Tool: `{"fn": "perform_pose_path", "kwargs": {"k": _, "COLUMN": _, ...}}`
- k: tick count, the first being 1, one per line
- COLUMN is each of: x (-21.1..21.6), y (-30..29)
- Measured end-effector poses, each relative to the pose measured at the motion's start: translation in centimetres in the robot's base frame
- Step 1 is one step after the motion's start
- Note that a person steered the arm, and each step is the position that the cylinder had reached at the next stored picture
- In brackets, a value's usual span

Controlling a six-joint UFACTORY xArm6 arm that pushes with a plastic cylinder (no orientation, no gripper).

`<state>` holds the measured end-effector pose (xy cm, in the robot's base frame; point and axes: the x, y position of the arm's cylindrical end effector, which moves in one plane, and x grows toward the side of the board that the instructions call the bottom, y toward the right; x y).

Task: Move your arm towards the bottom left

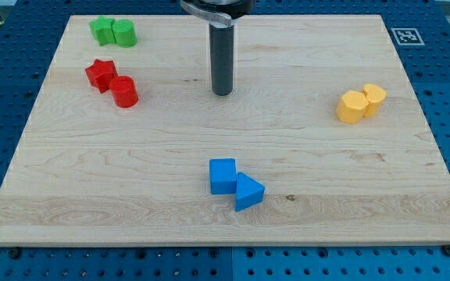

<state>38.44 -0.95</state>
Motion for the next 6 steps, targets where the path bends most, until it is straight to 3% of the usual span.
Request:
{"fn": "perform_pose_path", "kwargs": {"k": 3, "x": 0.0, "y": 0.1}}
{"fn": "perform_pose_path", "kwargs": {"k": 6, "x": 2.2, "y": 7.7}}
